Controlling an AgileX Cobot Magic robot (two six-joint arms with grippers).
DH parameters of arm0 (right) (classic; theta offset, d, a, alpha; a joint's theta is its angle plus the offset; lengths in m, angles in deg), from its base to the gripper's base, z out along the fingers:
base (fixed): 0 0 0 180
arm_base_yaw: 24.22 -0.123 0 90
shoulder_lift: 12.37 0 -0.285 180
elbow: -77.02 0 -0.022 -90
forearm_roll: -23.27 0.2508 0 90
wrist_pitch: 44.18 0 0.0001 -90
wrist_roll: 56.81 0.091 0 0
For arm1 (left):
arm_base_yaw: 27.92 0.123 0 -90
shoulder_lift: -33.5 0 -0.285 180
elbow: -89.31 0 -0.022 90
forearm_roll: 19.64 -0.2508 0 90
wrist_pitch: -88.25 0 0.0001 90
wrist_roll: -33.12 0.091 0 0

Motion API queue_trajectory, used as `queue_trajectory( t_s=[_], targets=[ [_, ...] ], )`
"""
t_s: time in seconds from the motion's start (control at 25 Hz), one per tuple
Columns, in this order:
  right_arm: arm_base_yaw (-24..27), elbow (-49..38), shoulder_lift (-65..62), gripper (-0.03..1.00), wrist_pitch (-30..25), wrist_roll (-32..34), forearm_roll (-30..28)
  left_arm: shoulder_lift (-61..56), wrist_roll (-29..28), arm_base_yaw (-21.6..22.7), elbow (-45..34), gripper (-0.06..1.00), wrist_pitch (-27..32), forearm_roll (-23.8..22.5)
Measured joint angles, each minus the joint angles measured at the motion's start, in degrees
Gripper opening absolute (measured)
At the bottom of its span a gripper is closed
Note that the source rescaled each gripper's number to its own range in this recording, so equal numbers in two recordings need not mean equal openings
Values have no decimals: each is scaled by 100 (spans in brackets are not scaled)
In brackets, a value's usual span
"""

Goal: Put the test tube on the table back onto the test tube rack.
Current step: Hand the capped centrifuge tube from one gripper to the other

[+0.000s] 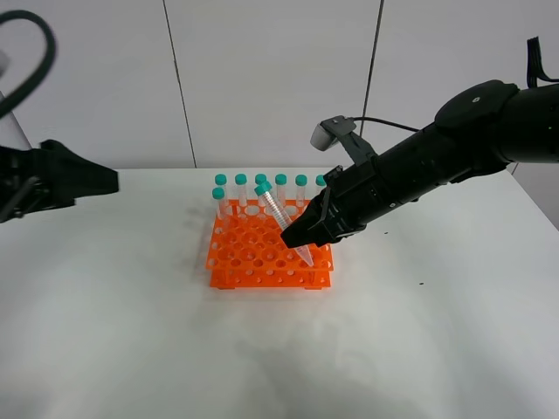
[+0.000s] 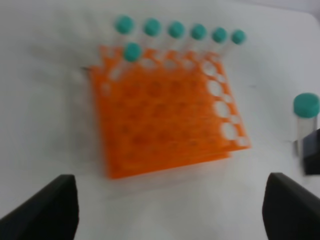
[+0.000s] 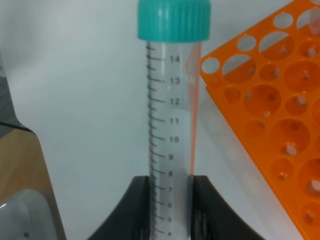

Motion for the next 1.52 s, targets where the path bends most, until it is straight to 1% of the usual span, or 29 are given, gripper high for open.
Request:
queue_trajectory(
  t_s=[0.08, 0.12, 0.2, 0.24, 0.28, 0.32, 0.36, 0.48, 0.56, 0.72, 0.84, 1.08, 1.36, 1.44, 1.52],
  targets=[
    [0, 0, 0, 2, 0, 0, 0, 609, 1086, 0, 0, 100, 82, 1301],
    [0, 0, 0, 2, 0, 0, 0, 887, 1646, -32, 0, 100, 156, 1847],
    [0, 0, 0, 2, 0, 0, 0, 1358, 2598, -173, 0, 100, 264, 3091],
    [0, 0, 0, 2, 0, 0, 0, 1526, 3044, -297, 0, 100, 299, 3549],
    [0, 0, 0, 2, 0, 0, 0, 1708, 3360, -444, 0, 100, 342, 4042],
    [0, 0, 0, 2, 0, 0, 0, 1868, 3665, -581, 4, 100, 374, 4434],
    [0, 0, 0, 2, 0, 5, 0, 2011, 3881, -755, 12, 100, 380, 4650],
    [0, 0, 0, 2, 0, 11, 0, 2367, 4112, -1273, 185, 100, 380, 4851],
    [0, 0, 0, 2, 0, 17, 0, 2570, 4140, -1600, 426, 100, 380, 4871],
    [0, 0, 0, 2, 0, 65, 0, 2918, 4158, -2011, 902, 100, 287, 4911],
    [0, 0, 0, 2, -6, 85, 0, 3102, 4158, -2115, 1032, 100, 231, 4916],
    [0, 0, 0, 2, -44, 84, 5, 3362, 4158, -2122, 1043, 100, 98, 4916],
    [0, 0, 0, 2, -63, 88, 43, 3580, 4158, -2122, 1043, 100, 202, 4927],
    [0, 0, 0, 2, -63, 88, 61, 3602, 4158, -2122, 1043, 99, 208, 4932],
    [0, 0, 0, 2, -63, 88, 63, 3623, 4158, -2122, 1043, 93, 208, 4932]
  ],
)
